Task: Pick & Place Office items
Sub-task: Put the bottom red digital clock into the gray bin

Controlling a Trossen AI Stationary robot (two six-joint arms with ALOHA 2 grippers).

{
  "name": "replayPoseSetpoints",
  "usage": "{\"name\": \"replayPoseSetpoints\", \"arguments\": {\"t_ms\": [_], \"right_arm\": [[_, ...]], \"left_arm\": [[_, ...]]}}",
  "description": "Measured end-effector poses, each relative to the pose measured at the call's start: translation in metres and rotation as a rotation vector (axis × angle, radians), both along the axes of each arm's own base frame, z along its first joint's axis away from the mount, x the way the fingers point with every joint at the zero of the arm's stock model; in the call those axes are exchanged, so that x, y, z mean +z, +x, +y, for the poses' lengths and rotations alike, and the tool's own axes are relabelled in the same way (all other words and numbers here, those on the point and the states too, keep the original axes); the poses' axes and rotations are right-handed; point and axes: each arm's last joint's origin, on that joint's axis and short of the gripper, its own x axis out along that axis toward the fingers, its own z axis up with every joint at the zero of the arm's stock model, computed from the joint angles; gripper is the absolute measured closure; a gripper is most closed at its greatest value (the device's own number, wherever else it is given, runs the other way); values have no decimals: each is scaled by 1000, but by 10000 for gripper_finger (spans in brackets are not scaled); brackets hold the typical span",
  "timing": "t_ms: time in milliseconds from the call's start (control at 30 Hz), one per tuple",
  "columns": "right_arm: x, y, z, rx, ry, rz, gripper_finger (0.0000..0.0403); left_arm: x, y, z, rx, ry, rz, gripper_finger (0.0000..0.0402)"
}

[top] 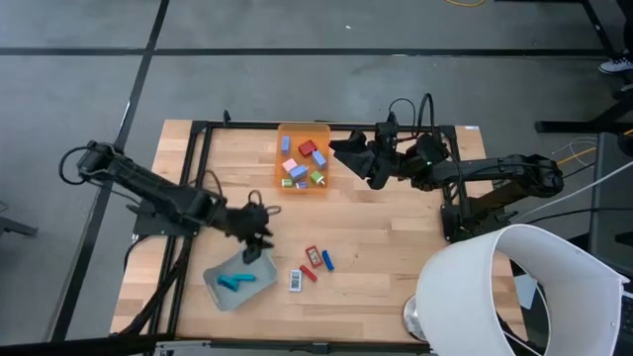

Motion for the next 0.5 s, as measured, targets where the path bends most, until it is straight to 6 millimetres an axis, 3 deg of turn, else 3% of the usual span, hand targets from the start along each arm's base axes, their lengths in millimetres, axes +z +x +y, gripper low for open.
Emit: {"name": "replayPoseSetpoints", "arguments": {"t_ms": [267,500], "right_arm": [[0,0,1,30,-6,1,142],[0,0,1,34,-41,1,142]], "left_arm": [[37,18,19,-39,67,-118,210],[51,43,40,-75,156,-137,204]]}}
